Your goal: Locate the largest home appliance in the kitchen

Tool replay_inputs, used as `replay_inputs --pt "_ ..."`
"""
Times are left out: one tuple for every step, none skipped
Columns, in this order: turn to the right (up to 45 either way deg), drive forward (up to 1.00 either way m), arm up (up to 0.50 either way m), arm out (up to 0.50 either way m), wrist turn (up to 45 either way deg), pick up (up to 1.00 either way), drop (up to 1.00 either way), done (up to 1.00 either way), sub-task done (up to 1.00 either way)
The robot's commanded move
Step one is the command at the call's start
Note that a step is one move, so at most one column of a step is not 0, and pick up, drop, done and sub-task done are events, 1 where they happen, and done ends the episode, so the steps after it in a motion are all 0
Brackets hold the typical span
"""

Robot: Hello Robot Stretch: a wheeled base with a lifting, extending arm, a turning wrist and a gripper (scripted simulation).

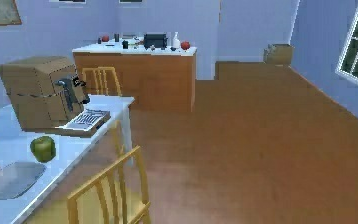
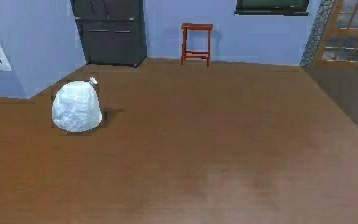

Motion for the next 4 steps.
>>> replay_inputs --pt "45.0 0.0 0.0 0.0 0.0 0.0 0.0 0.0 0.0" --pt "3.0 0.0 0.0 0.0 0.0 0.0 0.0 0.0 0.0" --pt "0.0 0.35 0.0 0.0 0.0 0.0 0.0 0.0 0.0" --pt "-36.0 0.0 0.0 0.0 0.0 0.0 0.0 0.0 0.0"
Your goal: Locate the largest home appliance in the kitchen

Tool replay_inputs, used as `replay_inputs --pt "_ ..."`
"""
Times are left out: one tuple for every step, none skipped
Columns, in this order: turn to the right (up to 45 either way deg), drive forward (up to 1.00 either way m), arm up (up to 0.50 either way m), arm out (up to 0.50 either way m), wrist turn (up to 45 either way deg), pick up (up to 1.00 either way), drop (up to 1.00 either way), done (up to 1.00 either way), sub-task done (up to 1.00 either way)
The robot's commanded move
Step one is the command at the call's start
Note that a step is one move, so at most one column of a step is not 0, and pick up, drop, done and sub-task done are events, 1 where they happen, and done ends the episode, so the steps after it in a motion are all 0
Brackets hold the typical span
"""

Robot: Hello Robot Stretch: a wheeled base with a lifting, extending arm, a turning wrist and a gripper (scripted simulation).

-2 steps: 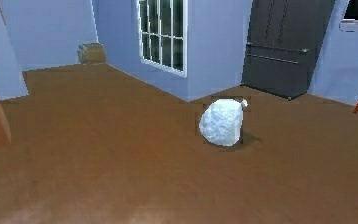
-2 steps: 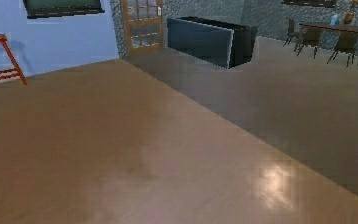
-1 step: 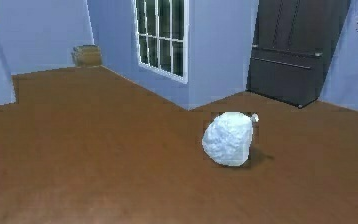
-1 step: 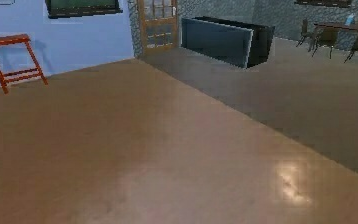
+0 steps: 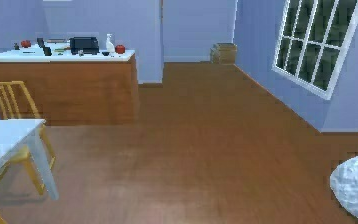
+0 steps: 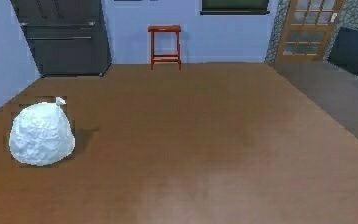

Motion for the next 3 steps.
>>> replay_inputs --pt "0.0 0.85 0.0 0.0 0.0 0.0 0.0 0.0 0.0" --pt "-6.0 0.0 0.0 0.0 0.0 0.0 0.0 0.0 0.0" --pt "0.0 1.0 0.0 0.0 0.0 0.0 0.0 0.0 0.0"
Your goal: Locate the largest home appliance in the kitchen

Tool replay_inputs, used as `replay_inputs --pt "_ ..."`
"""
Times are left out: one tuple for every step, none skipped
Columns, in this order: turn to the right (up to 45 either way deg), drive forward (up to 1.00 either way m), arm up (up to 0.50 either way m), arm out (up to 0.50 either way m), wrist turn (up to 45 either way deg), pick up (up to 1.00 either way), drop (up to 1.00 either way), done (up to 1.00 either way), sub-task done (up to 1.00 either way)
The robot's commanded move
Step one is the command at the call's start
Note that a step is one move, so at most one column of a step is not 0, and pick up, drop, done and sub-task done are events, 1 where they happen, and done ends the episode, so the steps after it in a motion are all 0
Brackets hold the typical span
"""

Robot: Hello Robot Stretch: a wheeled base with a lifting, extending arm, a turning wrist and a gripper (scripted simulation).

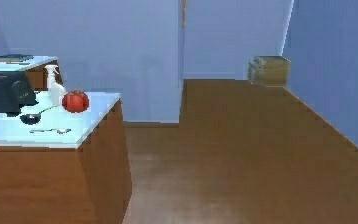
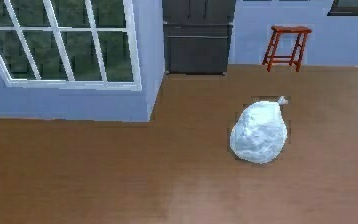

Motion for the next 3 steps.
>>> replay_inputs --pt "-6.0 0.0 0.0 0.0 0.0 0.0 0.0 0.0 0.0" --pt "0.0 0.4 0.0 0.0 0.0 0.0 0.0 0.0 0.0" --pt "45.0 0.0 0.0 0.0 0.0 0.0 0.0 0.0 0.0"
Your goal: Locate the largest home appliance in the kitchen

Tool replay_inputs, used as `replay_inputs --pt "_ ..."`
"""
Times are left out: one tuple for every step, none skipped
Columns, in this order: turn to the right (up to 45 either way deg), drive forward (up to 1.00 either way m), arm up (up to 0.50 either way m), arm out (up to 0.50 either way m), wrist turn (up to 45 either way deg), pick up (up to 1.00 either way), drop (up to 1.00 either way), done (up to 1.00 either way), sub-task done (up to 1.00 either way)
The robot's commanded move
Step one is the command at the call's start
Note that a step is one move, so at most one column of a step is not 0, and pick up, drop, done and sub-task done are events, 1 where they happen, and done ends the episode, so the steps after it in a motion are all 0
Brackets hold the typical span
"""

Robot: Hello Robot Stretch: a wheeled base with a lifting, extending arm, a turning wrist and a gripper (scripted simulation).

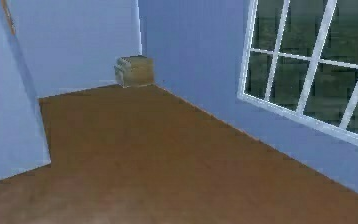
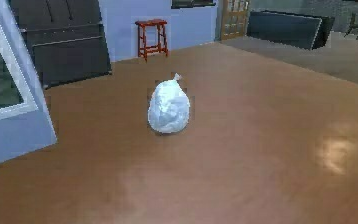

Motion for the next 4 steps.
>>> replay_inputs --pt "45.0 0.0 0.0 0.0 0.0 0.0 0.0 0.0 0.0" --pt "45.0 0.0 0.0 0.0 0.0 0.0 0.0 0.0 0.0" --pt "30.0 0.0 0.0 0.0 0.0 0.0 0.0 0.0 0.0" --pt "0.0 1.0 0.0 0.0 0.0 0.0 0.0 0.0 0.0"
